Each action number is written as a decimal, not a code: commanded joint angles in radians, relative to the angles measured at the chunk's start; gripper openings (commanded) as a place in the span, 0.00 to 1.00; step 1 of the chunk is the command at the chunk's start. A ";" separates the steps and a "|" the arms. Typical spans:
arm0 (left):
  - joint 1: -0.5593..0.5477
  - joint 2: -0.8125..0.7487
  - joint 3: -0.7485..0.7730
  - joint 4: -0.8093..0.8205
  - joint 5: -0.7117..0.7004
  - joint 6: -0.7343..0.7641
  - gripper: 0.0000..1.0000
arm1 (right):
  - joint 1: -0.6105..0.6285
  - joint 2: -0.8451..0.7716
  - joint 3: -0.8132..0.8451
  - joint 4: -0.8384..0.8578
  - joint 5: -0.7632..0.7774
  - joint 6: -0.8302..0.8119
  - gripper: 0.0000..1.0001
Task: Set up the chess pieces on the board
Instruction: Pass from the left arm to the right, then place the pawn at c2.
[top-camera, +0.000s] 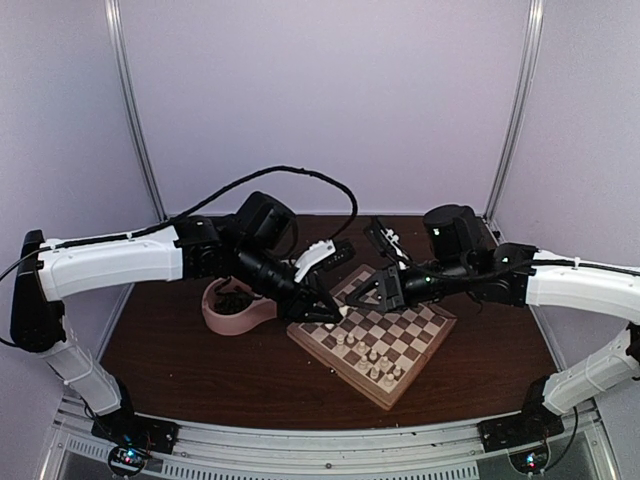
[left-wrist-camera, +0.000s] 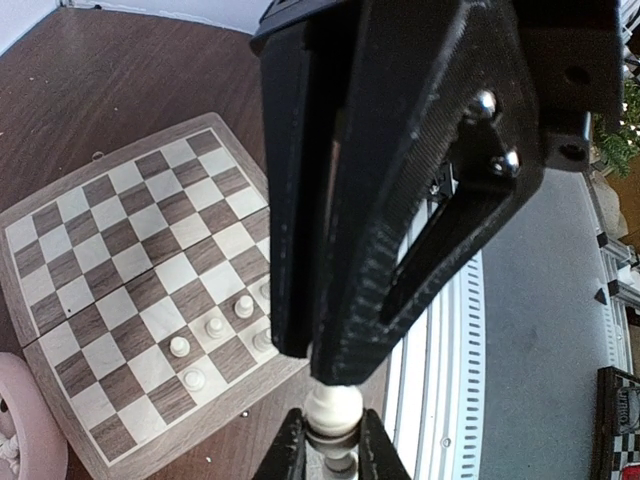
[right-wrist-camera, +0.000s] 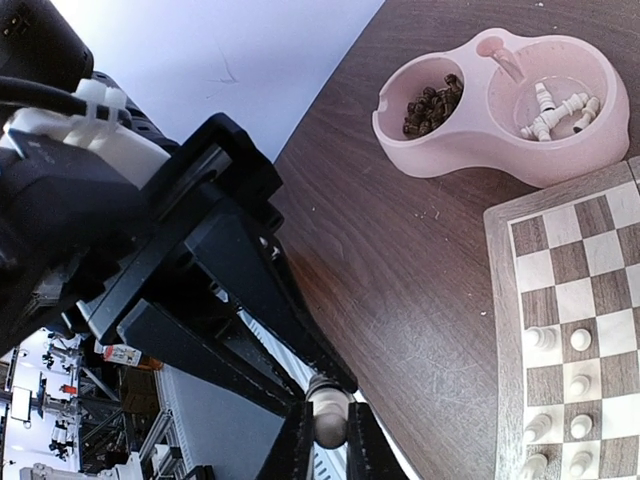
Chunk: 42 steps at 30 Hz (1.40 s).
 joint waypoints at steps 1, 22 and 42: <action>-0.002 -0.019 -0.010 0.025 -0.023 0.017 0.13 | 0.007 -0.014 0.045 -0.160 0.024 -0.094 0.08; -0.004 0.073 -0.050 -0.039 -0.356 -0.087 0.13 | -0.030 -0.117 0.238 -0.552 0.596 -0.476 0.07; 0.106 0.116 -0.124 -0.043 -0.480 -0.279 0.12 | 0.022 0.200 0.270 -0.333 0.541 -0.529 0.09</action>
